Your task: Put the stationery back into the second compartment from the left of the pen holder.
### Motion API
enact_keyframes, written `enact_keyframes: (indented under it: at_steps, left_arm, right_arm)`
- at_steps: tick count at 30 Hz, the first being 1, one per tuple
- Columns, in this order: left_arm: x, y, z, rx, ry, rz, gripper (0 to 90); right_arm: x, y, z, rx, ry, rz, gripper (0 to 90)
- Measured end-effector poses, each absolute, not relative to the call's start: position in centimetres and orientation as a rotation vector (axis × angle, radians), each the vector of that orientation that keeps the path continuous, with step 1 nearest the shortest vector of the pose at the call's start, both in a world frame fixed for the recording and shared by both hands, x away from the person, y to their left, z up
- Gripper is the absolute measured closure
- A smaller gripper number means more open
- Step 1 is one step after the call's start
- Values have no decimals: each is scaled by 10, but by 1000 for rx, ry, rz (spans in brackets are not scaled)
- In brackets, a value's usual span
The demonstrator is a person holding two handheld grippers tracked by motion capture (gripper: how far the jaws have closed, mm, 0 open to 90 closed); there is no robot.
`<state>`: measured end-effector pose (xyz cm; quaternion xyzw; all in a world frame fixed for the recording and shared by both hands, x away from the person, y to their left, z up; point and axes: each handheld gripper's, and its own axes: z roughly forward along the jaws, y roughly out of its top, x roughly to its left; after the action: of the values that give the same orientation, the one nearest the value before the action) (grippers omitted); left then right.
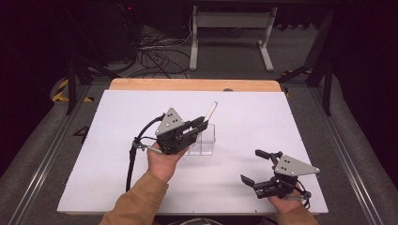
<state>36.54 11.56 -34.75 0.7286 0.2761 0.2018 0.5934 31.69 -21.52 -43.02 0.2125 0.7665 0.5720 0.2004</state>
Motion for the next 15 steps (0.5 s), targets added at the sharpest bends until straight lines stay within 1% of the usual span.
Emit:
enact_keyframes:
  at_steps: [12,15]
  left_arm:
    - [379,113,-356,1663,601,544,785]
    - [385,114,-360,1663,619,533,785]
  right_arm:
    - [316,-214,-431,591,2149,1609,44]
    - [317,-213,-431,591,2153,1610,43]
